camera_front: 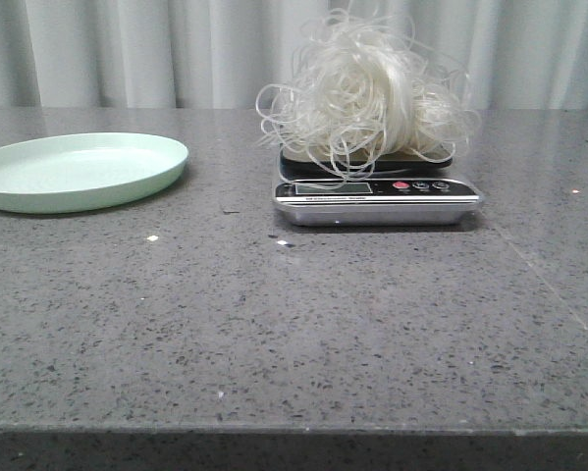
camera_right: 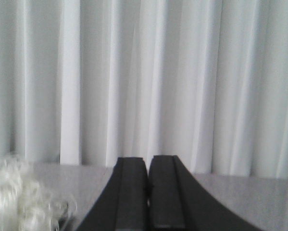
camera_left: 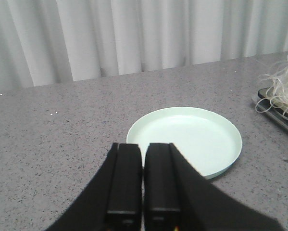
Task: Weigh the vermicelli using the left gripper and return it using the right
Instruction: 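Withdraw the left gripper from the scale, leaving vermicelli to weigh, then grasp the vermicelli on the scale with the right gripper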
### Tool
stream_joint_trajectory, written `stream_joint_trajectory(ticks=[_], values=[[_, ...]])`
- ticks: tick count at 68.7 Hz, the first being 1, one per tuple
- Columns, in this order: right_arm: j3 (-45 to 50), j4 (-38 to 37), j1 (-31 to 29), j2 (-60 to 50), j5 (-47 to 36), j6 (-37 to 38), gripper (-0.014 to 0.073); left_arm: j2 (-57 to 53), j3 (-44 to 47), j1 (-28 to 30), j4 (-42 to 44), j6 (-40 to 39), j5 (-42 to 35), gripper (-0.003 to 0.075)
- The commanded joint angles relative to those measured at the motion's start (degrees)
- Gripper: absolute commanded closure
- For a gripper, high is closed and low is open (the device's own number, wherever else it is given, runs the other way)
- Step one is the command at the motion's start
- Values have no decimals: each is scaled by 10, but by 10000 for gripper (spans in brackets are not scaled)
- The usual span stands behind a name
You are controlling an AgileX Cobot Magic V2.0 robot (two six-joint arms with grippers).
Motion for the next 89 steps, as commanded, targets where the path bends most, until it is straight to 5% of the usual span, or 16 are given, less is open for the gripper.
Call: stream_joint_trajectory(ticks=[1,12,21,45,67,89], values=[[-93,0,1,81,-11,1,441,4,-16,1,0,-5,-47,584],[-218,8,1,183,89,1,429,4,-16,1,0,-5,-48,584],[-322,26,27,288,157,0,282,4,-16,1,1,-5,-49,584],[-472,28,165,488,196,-1,92,4,-16,1,4,-5,-52,584],[-549,28,245,660,256,-2,52,4,-16,1,11,-5,-52,584],[-552,27,254,786,267,-41,52,4,-16,1,11,-5,-52,584]])
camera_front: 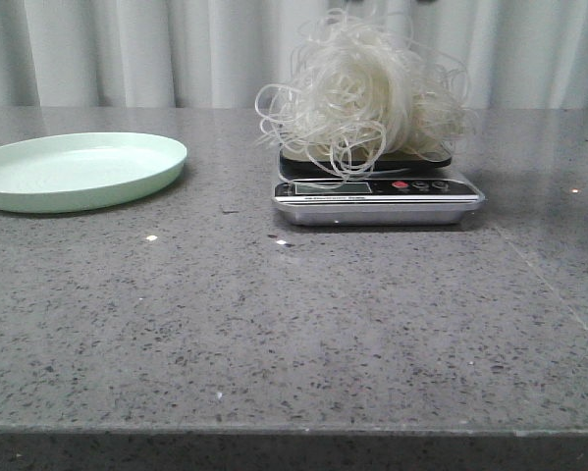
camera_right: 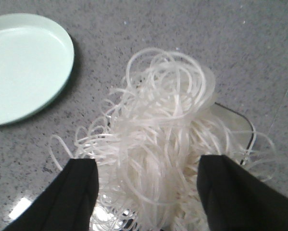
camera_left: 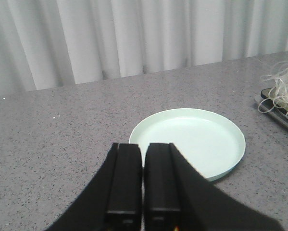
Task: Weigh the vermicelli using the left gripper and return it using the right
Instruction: 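Grasp the vermicelli on the scale with the right gripper, then carry the vermicelli with the right gripper back onto the green plate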
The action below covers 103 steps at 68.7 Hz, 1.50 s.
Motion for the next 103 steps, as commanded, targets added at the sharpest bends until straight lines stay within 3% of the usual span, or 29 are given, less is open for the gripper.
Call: stream_joint_trajectory(ticks=[1,26,33,47,74,89,103], values=[[-22,1,2,13,-30,-20,52,4,-16,1,0,-5,-49,584],[-22,-15,2,90,-12,-30,68,4,-16,1,0,-5,-49,584],[-22,-15,2,93,-12,-30,162,4,-16,1,0,-5,-49,584],[-24,-15,2,92,-12,-30,453,4,-16,1,0,-5,-49,584],[-53,-16,-1,38,-17,-30,442,4,-16,1,0,-5,-51,584],[-156,-13,9,26,9,-30,442,4,-16,1,0,-5,-52,584],[-237,-12,70,49,-8,-30,442,4,-16,1,0,-5,-68,584]])
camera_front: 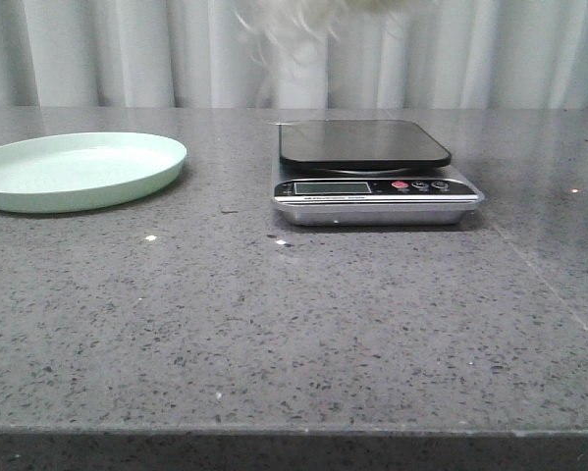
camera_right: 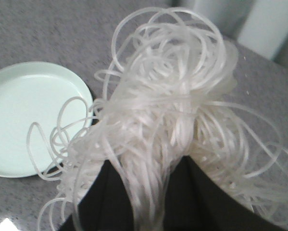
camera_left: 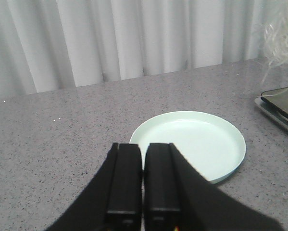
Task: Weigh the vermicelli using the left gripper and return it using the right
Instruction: 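Carry the vermicelli with the right gripper back onto the green plate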
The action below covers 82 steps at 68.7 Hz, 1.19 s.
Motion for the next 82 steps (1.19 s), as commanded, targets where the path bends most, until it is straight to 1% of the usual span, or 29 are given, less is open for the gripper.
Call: stream_joint_trajectory(ticks=[1,15,33,53,69,73,75,82], values=[[-59,1,29,-8,-55,-4,442,4,-16,1,-1,-5,-59,584],[-146,3,99,83,-60,-4,442,4,-16,1,-1,-5,-74,584],[-229,7,145,206,-58,-4,442,4,-16,1,-1,-5,-74,584],[-240,37,158,275,-55,-4,442,4,-16,1,-1,-5,-74,584],[-242,38,158,280,-51,-4,441,4,-16,1,-1,-5,-74,584],[-241,38,158,280,-47,-4,427,4,-16,1,-1,-5,-74,584],[-241,38,158,280,-44,-4,405,4,-16,1,-1,-5,-74,584],[-243,38,158,280,-32,-4,286,4,-16,1,-1,-5,-74,584]])
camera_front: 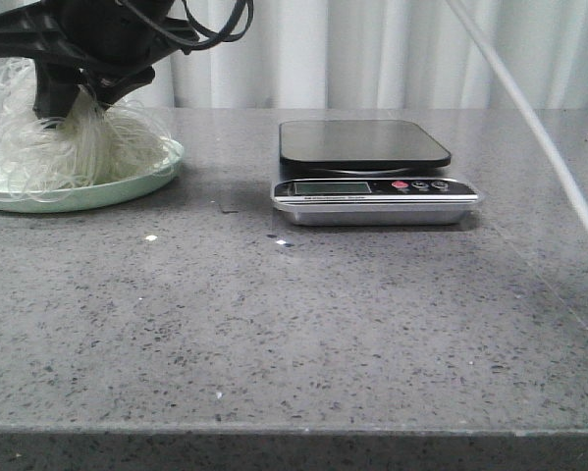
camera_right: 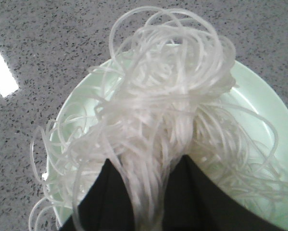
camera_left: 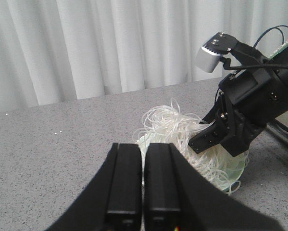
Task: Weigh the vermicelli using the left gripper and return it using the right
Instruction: 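Carry the vermicelli with the right gripper back onto the green plate, then open the right gripper and lift it away from the plate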
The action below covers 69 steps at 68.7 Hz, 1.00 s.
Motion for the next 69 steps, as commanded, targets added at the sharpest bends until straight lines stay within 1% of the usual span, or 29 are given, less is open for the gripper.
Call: stream_joint_trajectory(ticks=[1,3,7,10,26,40,43,45,50,56,59,69], values=[[-23,9,-1,-40,-24,-4,269,4,-16,1,-1,-5,-50,584],[-23,9,-1,-41,-22,-4,229,4,-16,1,-1,-5,-50,584],[-23,9,-1,-46,-21,-4,179,4,-16,1,-1,-5,-50,584],[-23,8,-1,-50,-21,-4,164,4,-16,1,-1,-5,-50,584],[-23,2,-9,-97,-3,-4,159,4,-16,1,-1,-5,-50,584],[-23,1,-43,-159,40,-4,164,4,-16,1,-1,-5,-50,584],[-23,1,-53,-170,47,-4,179,4,-16,1,-1,-5,-50,584],[-23,1,-60,-177,56,-4,204,4,-16,1,-1,-5,-50,584],[-23,1,-84,-197,80,-4,286,4,-16,1,-1,-5,-50,584],[-23,1,-119,-220,119,-4,403,4,-16,1,-1,-5,-50,584],[-22,1,-136,-230,134,-4,444,4,-16,1,-1,-5,-50,584],[-18,1,-194,-263,175,-4,440,4,-16,1,-1,-5,-50,584]])
